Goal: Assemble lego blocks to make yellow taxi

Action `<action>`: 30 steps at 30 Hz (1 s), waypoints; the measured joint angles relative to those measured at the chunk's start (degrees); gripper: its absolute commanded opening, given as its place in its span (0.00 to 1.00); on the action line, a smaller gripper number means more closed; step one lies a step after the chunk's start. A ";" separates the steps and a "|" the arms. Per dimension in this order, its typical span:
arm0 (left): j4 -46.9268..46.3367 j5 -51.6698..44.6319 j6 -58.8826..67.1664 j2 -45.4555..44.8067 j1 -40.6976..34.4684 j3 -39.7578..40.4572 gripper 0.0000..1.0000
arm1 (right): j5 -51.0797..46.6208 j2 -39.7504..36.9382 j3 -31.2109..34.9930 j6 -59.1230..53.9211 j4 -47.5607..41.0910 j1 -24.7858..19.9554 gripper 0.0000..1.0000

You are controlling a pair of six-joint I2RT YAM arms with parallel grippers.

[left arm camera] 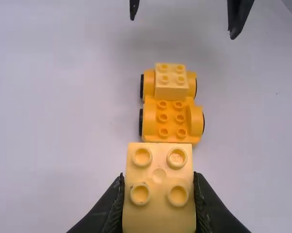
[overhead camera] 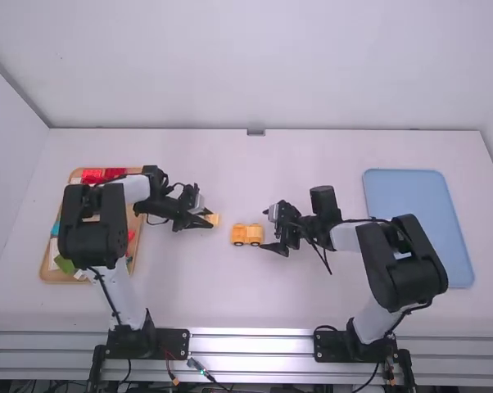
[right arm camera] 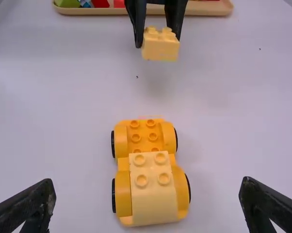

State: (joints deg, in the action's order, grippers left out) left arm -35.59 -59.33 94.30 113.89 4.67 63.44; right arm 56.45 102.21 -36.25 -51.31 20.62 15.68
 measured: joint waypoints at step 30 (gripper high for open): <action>26.51 10.10 -29.07 -14.36 -14.05 -15.89 0.02 | 6.12 16.37 -4.35 1.49 10.32 0.04 0.98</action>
State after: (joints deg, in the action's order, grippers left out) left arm -9.08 -49.23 65.23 99.53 -9.39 47.55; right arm 62.57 118.58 -40.60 -49.82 30.94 15.73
